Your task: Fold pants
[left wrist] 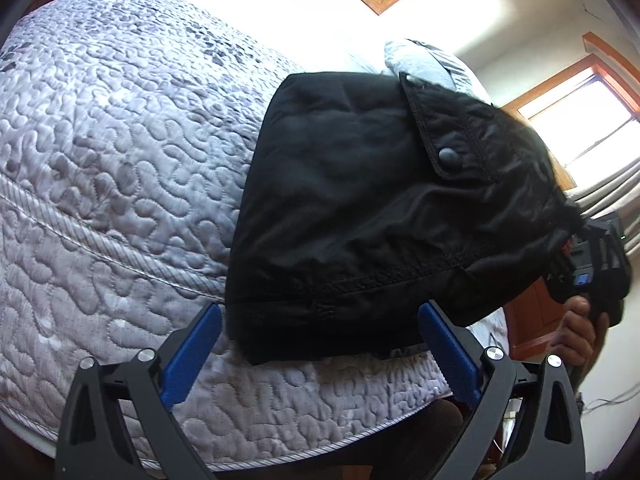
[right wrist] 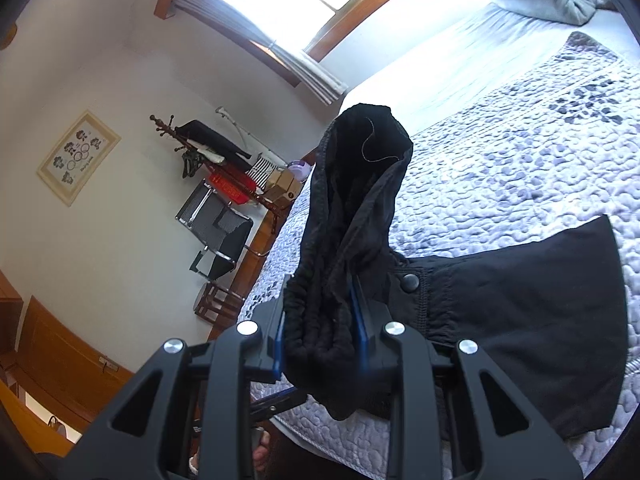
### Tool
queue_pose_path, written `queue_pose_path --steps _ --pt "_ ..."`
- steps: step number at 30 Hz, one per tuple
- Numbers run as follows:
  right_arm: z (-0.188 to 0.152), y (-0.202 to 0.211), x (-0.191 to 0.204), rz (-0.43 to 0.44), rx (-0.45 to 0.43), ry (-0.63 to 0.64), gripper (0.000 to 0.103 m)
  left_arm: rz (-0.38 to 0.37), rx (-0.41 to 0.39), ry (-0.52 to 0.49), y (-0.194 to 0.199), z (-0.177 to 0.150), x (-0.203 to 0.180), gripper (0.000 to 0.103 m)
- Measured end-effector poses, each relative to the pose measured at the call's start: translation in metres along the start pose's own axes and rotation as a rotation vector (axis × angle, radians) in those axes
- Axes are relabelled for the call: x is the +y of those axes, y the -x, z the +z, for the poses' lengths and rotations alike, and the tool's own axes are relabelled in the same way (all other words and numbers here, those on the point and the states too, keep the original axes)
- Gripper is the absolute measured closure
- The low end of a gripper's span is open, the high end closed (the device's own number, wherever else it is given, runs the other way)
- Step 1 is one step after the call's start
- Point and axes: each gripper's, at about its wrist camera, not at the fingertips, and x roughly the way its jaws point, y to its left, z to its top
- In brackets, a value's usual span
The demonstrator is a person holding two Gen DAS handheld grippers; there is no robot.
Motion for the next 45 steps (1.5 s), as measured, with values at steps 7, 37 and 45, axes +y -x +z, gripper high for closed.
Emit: queue_pose_path --steps 7,37,45 --pt "0.0 0.036 -0.033 -0.068 -0.032 -0.038 0.078 0.013 0.003 -0.009 -0.002 0.005 -0.006 0.004" --pt "-0.062 0.043 -0.207 -0.227 0.016 -0.356 0.071 0.114 0.103 -0.081 -0.057 -0.007 -0.032 0.004" --pt "-0.078 0.059 -0.201 -0.236 -0.001 -0.355 0.042 0.112 0.103 -0.072 -0.055 -0.007 -0.029 0.004"
